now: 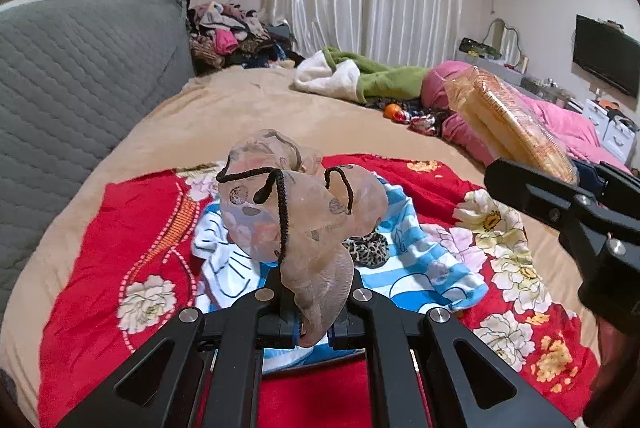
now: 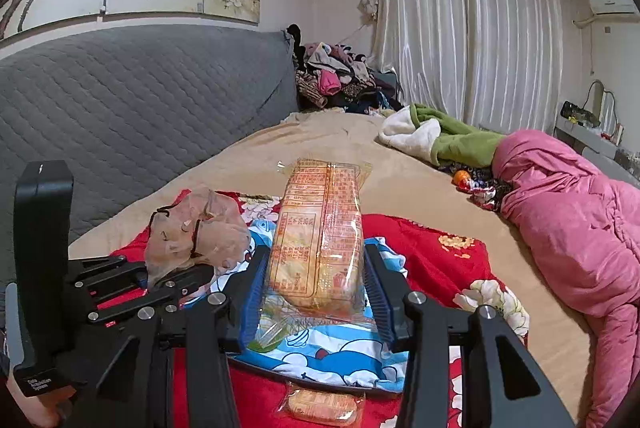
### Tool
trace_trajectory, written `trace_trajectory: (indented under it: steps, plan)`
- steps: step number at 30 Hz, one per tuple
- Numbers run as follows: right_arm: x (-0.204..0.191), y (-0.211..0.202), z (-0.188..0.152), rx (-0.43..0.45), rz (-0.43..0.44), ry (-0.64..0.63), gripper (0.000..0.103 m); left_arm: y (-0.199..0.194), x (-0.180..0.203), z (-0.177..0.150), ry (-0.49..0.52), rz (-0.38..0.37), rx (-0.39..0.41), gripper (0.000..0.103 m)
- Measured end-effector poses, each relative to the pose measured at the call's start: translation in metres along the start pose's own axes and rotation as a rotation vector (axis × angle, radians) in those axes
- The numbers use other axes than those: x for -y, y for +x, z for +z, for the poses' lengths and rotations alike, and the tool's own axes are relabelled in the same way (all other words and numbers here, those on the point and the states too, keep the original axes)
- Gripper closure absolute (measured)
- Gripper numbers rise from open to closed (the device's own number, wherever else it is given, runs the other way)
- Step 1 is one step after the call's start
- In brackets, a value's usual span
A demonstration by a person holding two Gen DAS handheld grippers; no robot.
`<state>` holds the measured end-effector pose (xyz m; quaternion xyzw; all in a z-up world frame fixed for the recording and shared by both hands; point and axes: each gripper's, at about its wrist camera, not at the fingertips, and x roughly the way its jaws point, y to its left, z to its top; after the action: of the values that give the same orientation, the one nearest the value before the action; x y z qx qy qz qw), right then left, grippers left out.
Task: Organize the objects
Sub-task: 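Carry the scrunchie with the left gripper while the right gripper carries the pack over the shirt, then release the scrunchie onto the green ring while the right gripper releases the pack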
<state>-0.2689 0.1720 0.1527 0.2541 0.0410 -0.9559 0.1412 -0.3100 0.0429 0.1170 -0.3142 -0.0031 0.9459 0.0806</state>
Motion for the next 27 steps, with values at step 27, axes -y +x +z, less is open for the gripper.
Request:
trace_trajectory:
  steps: [27]
  plan:
    - [0.047, 0.145, -0.097, -0.215, 0.002, 0.088, 0.057, 0.151, 0.013, -0.059, 0.001, -0.003, -0.141, 0.095]
